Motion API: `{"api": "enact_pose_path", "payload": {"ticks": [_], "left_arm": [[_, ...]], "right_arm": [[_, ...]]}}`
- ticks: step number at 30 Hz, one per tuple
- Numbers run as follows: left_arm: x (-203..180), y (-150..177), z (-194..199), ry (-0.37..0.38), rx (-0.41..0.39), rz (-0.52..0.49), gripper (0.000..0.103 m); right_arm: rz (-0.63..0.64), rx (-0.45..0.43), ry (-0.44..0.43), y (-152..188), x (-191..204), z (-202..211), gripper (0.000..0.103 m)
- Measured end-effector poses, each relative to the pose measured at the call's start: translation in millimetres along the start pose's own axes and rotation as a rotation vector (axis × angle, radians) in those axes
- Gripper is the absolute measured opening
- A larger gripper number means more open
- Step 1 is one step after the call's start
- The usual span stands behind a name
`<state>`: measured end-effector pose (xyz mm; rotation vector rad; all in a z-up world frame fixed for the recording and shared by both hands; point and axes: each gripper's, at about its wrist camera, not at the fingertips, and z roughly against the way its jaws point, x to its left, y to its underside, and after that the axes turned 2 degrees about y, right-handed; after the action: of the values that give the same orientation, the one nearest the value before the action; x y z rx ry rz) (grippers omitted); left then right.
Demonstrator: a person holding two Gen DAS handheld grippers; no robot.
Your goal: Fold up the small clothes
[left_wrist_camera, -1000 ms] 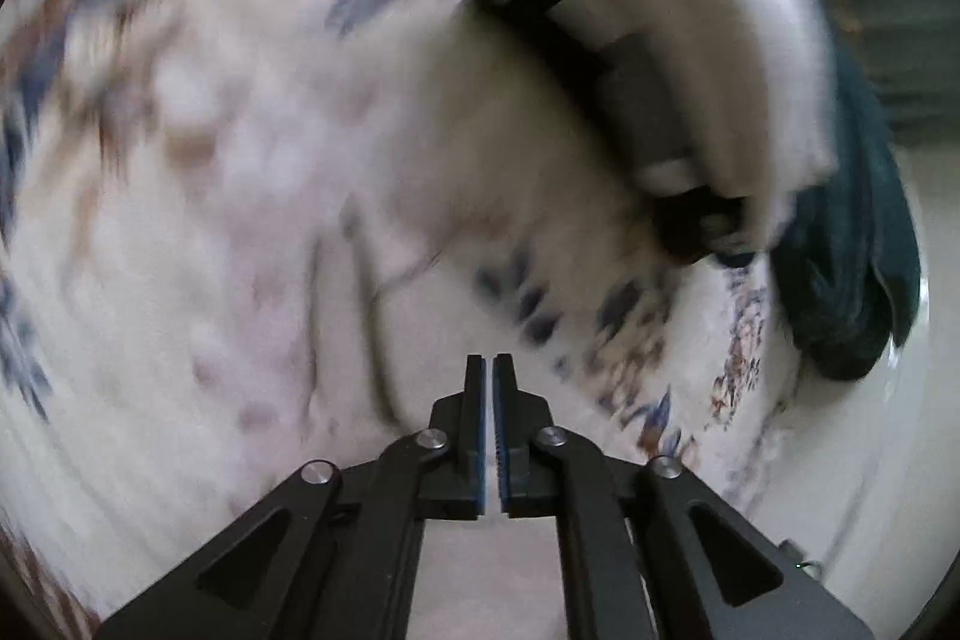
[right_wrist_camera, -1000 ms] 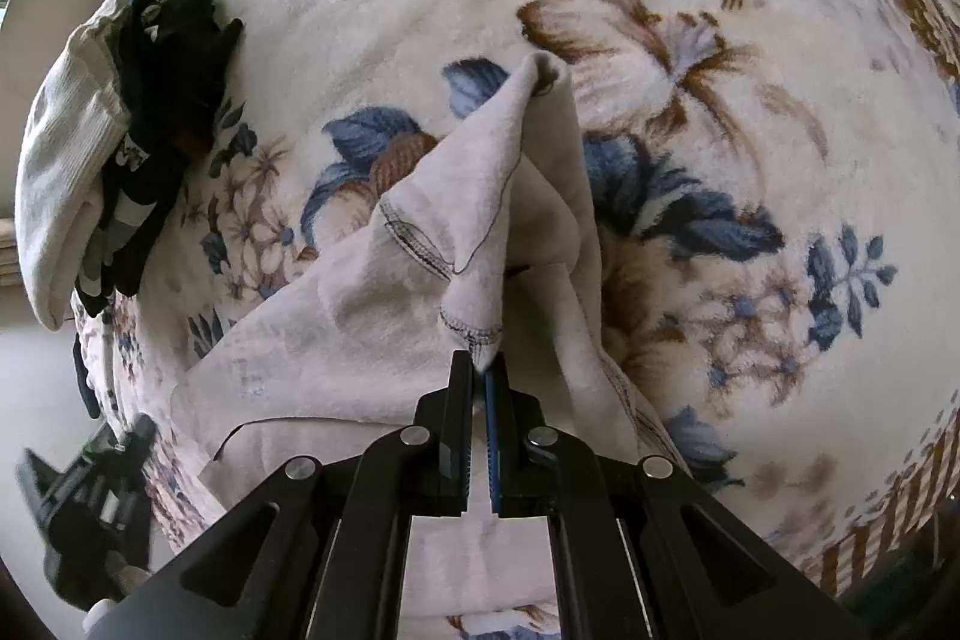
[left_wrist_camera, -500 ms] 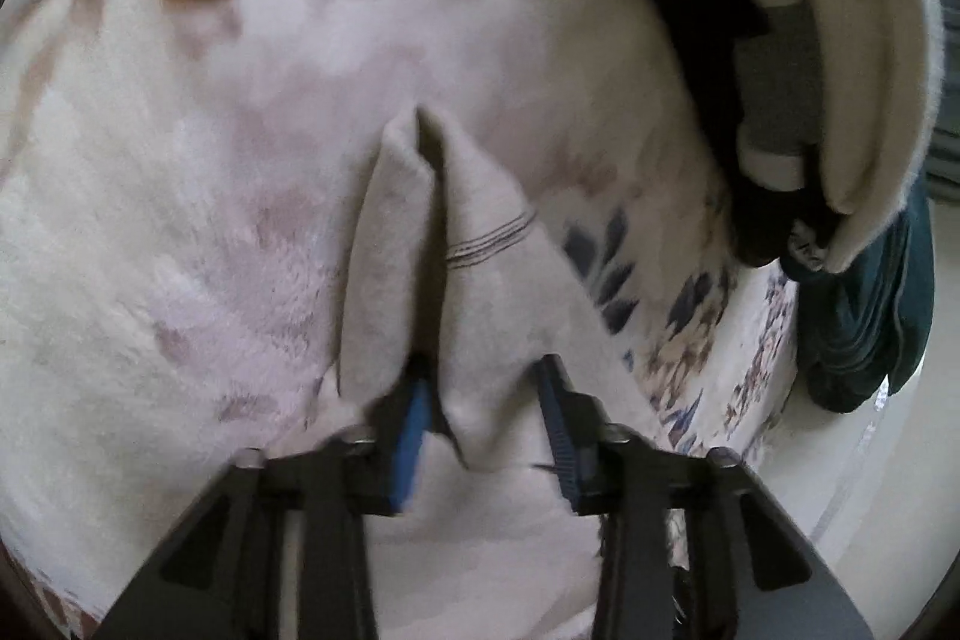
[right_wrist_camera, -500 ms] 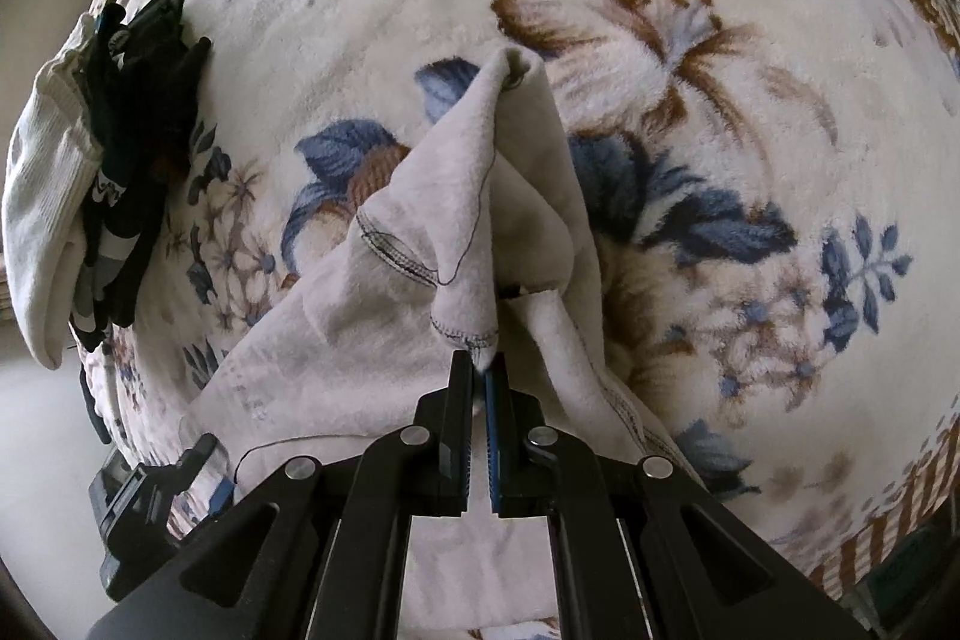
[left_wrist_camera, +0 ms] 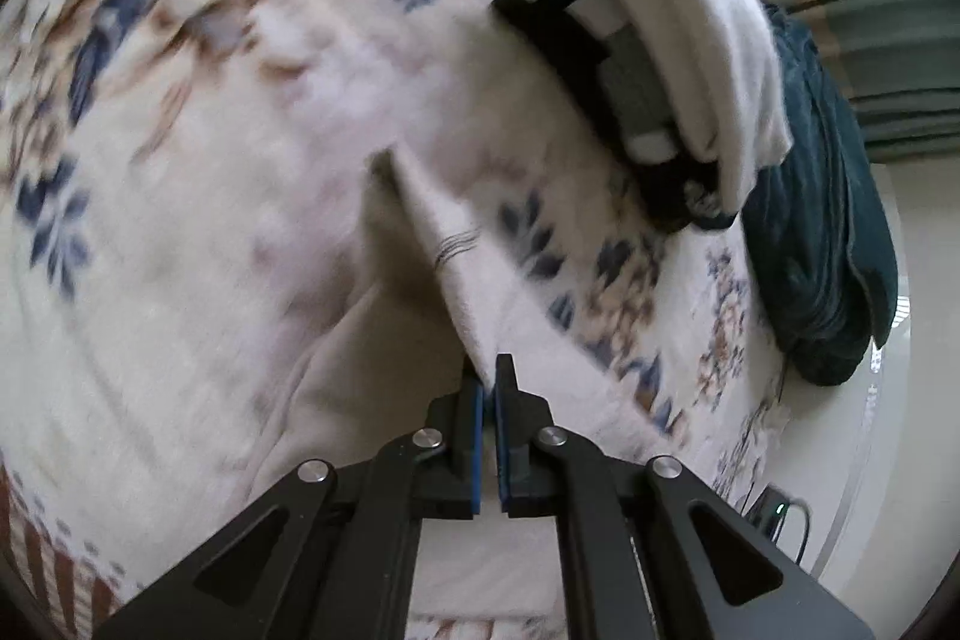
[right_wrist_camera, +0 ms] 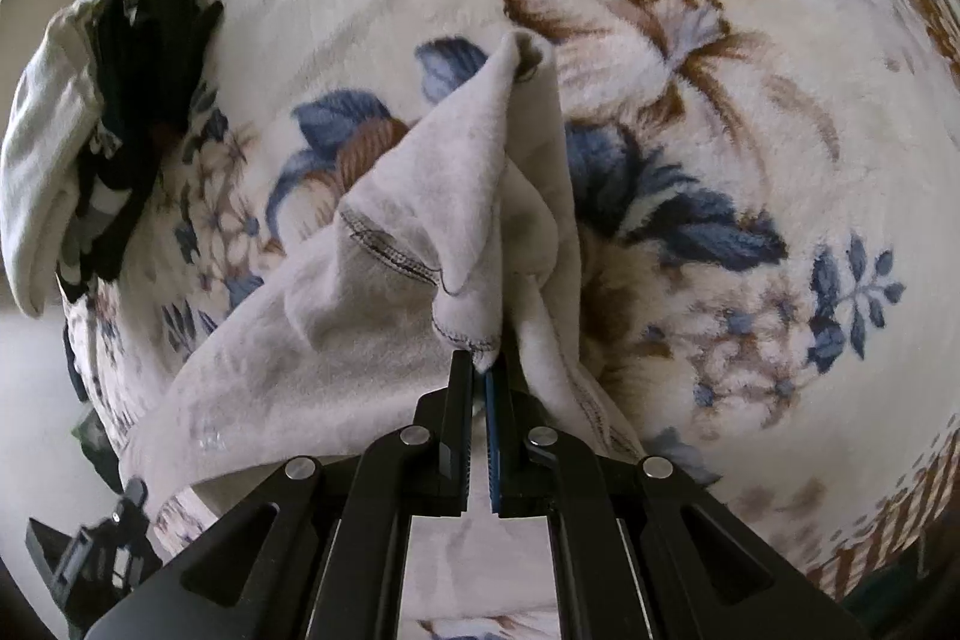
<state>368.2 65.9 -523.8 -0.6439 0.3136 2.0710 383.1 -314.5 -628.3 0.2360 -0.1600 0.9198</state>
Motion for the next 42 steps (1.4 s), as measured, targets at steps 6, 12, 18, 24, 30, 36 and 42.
{"api": "enact_pose_path", "payload": {"ticks": [6,12,18,24,30,36,42], "left_arm": [[39.8,15.8,-30.1,-0.124,0.029,0.022,0.002],[35.7,10.0,-48.2,-0.145,0.049,-0.021,0.002],[38.7,2.4,-45.2,-0.110,0.122,-0.019,0.005],[25.0,6.7,-14.5,-0.113,0.143,-0.067,0.024],[-14.6,-16.8,6.2,-0.127,0.010,-0.180,0.024],[-43.5,-68.6,-23.8,-0.064,0.025,-0.164,0.025],[-52.7,-105.7,-79.8,0.015,0.128,0.088,0.025]], "right_arm": [[0.078,0.014,0.034,4.4,3.7,-3.6,0.004],[0.055,0.072,0.000,-0.7,-14.2,-2.9,0.005],[0.012,0.039,-0.013,-9.0,-28.1,25.4,0.029],[0.010,-0.127,-0.020,-30.9,-22.1,63.2,0.044],[0.045,-0.124,-0.014,-48.6,0.0,42.3,0.044],[-0.077,-0.055,-0.140,-69.8,14.1,26.4,0.044],[-0.174,0.024,-0.193,-111.0,60.5,1.1,0.044]]}}
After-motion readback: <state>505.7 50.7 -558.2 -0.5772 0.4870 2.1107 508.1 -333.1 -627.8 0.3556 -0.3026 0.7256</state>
